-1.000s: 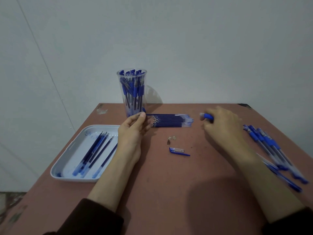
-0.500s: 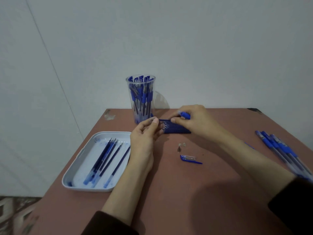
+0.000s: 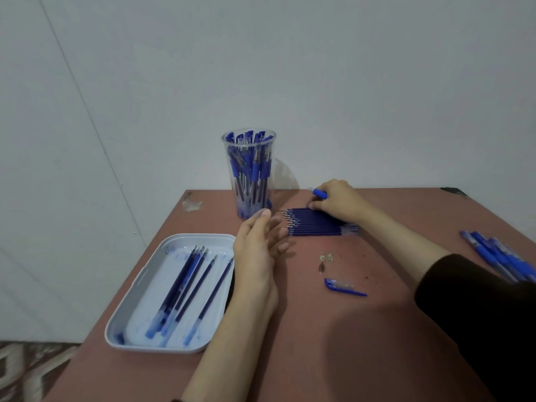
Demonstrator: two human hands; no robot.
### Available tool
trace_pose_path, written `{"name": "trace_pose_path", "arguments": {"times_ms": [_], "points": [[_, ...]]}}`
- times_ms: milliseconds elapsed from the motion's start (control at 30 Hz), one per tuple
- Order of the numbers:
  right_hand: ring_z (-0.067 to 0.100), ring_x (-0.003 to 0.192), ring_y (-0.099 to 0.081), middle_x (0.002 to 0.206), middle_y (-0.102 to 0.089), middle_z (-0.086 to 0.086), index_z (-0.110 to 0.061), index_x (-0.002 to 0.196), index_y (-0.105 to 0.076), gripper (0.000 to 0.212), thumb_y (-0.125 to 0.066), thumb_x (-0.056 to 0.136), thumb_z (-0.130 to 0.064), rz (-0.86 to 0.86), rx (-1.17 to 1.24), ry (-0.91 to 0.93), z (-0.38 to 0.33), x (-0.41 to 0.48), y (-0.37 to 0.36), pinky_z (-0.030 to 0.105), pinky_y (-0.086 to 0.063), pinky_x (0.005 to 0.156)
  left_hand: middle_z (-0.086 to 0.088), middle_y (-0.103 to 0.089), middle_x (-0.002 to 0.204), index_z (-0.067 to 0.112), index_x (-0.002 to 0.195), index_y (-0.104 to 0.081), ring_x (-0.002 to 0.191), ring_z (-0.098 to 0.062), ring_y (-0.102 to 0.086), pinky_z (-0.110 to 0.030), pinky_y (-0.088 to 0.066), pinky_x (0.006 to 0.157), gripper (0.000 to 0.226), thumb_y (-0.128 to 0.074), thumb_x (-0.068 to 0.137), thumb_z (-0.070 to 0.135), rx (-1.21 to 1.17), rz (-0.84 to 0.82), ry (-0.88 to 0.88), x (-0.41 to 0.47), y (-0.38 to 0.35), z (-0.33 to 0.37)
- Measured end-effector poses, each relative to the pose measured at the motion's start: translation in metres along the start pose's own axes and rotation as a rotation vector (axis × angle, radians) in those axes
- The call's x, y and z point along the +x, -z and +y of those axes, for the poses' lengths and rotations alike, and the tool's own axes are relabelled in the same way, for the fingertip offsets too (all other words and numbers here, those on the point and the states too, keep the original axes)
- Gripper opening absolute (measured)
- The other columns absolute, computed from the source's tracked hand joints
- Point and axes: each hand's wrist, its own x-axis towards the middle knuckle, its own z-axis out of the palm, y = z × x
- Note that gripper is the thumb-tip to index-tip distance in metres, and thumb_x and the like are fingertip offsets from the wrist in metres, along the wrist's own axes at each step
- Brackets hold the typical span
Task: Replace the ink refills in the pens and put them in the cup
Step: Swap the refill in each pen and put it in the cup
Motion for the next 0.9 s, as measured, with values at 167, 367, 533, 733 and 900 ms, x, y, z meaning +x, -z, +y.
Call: {"name": "trace_pose_path", "arguments": {"times_ms": [167,367,533,733,900], "points": [[0.024,0.081,-0.060,0.092,-0.070,0.014,-0.005,0.089,-0.073,0.015,-0.065,0.086,-0.017,0.012,0.051,0.011,0.004,-0.002,0.001,0.033,-0.046,0.073,-0.005,-0.066,0.089,0.005,0.113,-0.060,0.067,-0.016,-0.059,-0.022,-0.051,0.047,0.026,-0.057,0.093,0.021,0.006,0.012,0.018,0.000,0.001,0.001],[0.023,0.087,-0.062,0.091,-0.070,0.005,-0.013,0.089,-0.073,0.014,-0.060,0.089,-0.018,0.106,0.052,0.084,-0.007,-0.024,0.006,0.036,-0.050,0.079,-0.005,-0.068,0.087,0.010,0.109,-0.060,0.066,-0.012,-0.060,-0.020,-0.049,0.051,0.016,-0.055,0.093,0.011,0.075,0.014,-0.071,-0.005,-0.002,0.004],[0.024,0.065,-0.052,0.074,-0.065,0.012,-0.011,0.079,-0.070,0.016,-0.060,0.088,-0.020,0.195,0.078,0.153,-0.023,-0.068,0.003,0.029,-0.036,0.057,0.000,-0.071,0.085,0.022,0.094,-0.068,0.076,-0.010,-0.064,-0.025,-0.052,0.059,0.017,-0.058,0.090,0.010,0.531,-0.033,-0.343,-0.015,0.008,0.011],[0.022,0.077,-0.062,0.079,-0.069,0.004,-0.016,0.079,-0.071,0.015,-0.061,0.087,-0.024,0.265,0.152,0.173,-0.026,-0.113,-0.002,0.037,-0.050,0.073,0.009,-0.063,0.085,0.017,0.102,-0.070,0.076,-0.010,-0.056,-0.016,-0.032,0.065,0.019,-0.060,0.086,0.013,1.414,0.056,-0.542,-0.022,0.058,0.053],[0.015,0.079,-0.061,0.081,-0.066,-0.003,-0.019,0.083,-0.072,0.012,-0.061,0.088,-0.022,0.258,0.171,0.160,-0.022,-0.124,-0.005,0.036,-0.050,0.076,-0.005,-0.070,0.100,0.014,0.107,-0.069,0.082,-0.016,-0.059,-0.017,-0.036,0.068,0.024,-0.065,0.084,0.016,1.743,0.007,-0.329,-0.026,0.077,0.063]]}}
